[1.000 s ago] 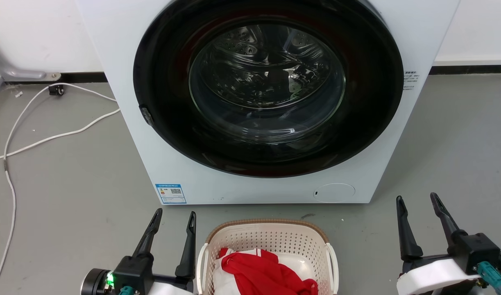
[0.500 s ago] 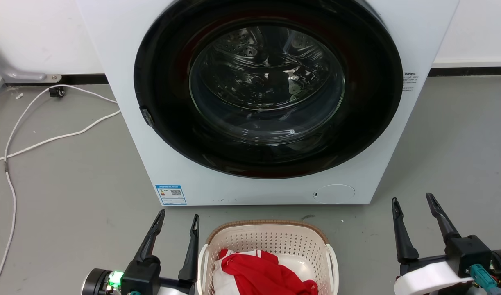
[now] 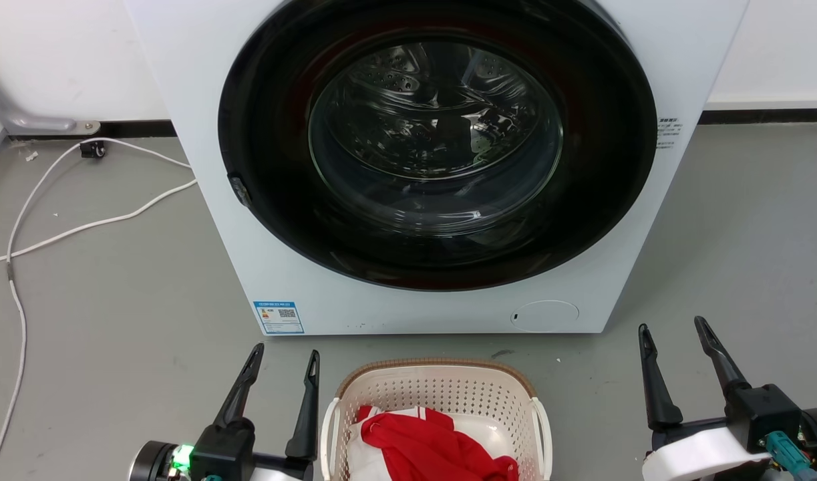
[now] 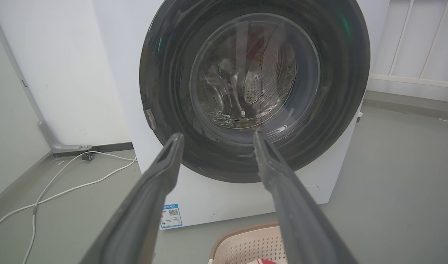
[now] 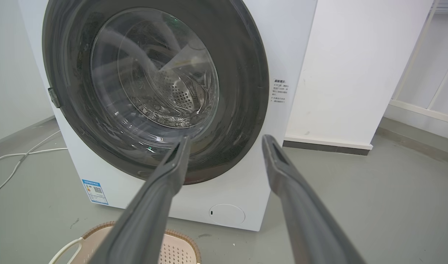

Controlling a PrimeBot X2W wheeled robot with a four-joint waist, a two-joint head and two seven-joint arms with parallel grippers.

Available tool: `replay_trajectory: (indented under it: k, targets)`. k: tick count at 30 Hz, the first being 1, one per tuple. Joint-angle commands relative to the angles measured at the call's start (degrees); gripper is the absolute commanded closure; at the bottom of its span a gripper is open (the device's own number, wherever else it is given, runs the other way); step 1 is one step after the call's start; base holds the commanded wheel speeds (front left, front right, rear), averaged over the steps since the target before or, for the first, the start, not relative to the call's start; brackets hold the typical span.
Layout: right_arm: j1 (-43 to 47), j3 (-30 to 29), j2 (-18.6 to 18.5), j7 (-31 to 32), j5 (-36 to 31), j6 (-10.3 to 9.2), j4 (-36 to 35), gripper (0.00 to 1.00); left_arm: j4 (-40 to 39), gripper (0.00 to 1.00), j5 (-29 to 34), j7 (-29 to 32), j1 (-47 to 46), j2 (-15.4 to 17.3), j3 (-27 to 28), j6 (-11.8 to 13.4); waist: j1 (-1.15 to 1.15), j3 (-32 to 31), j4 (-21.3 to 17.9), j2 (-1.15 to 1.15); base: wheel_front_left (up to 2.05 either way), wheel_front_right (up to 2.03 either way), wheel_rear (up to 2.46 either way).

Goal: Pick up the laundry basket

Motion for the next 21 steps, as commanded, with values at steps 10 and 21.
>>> replay_trajectory:
  k: [10,21]
  targets:
    - [-2.3,0.1,-0.2,0.6,-1.0,-0.02,2.0,0.0,2.0,0.0,-0.9,-0.2,-1.3,-0.3,1.4,0.0,0.0,6.0,-0.5,0.0,0.0,0.0,0.0]
    - [-10.0,0.6,-0.1,3.0,-3.4,-0.02,5.4,0.0,13.9,0.0,-1.8,-0.2,-10.7,-0.1,2.8,-2.0,0.0,19.0,-0.8,0.0,0.0,0.0,0.0]
